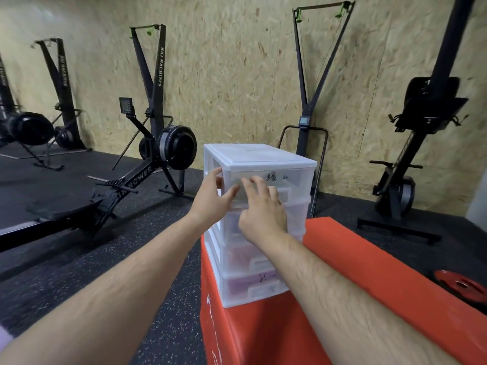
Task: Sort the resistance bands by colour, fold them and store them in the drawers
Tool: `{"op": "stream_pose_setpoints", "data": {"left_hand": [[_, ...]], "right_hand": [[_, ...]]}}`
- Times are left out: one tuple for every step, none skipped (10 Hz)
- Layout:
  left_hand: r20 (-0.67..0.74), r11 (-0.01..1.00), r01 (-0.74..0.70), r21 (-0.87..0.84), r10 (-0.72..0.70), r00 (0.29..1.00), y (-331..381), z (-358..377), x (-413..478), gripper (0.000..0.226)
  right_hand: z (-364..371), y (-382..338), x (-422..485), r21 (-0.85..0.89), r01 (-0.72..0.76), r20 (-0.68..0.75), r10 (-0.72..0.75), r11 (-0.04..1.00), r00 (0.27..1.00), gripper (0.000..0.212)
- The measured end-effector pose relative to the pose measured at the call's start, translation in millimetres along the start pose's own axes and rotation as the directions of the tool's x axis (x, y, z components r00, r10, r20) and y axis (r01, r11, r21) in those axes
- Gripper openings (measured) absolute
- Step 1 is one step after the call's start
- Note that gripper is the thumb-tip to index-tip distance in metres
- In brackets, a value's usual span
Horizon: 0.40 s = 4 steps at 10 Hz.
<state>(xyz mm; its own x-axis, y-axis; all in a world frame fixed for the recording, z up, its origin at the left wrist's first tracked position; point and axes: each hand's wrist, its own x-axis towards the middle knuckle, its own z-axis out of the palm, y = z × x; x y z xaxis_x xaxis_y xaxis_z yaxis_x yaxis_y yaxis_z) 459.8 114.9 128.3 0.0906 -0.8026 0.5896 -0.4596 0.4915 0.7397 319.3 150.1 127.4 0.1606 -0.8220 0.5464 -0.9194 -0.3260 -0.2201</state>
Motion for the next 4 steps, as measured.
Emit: {"op": "stream_pose_setpoints", "data": {"left_hand": [[-0.017, 0.995, -0.028, 0.095, 0.029, 0.999, 9.7, -5.6, -10.2, 0.031], [-0.042, 0.973, -0.011, 0.230, 0.021, 0.999, 25.0, -12.4, -25.7, 0.049], [-0.029, 0.900, -0.169, 0.401, 0.196, 0.980, 51.7, -18.3, -50.3, 0.025], [0.086, 0.783, -0.288, 0.551, 0.290, 0.953, 88.9, -18.1, -74.9, 0.026]], "right_hand": [[-9.9, -0.5, -6.7, -0.002, 0.019, -0.028, -0.019, 1.000, 0.999, 0.064], [-35.2, -3.7, -16.9, 0.006, 0.011, -0.061, -0.011, 1.000, 0.998, 0.043], [-69.5, -8.3, -36.4, 0.000, -0.041, -0.034, 0.041, 0.999, 0.999, 0.028], [-108.8, -8.0, -62.7, -0.033, -0.055, -0.045, 0.054, 0.998, 0.998, 0.020]]}}
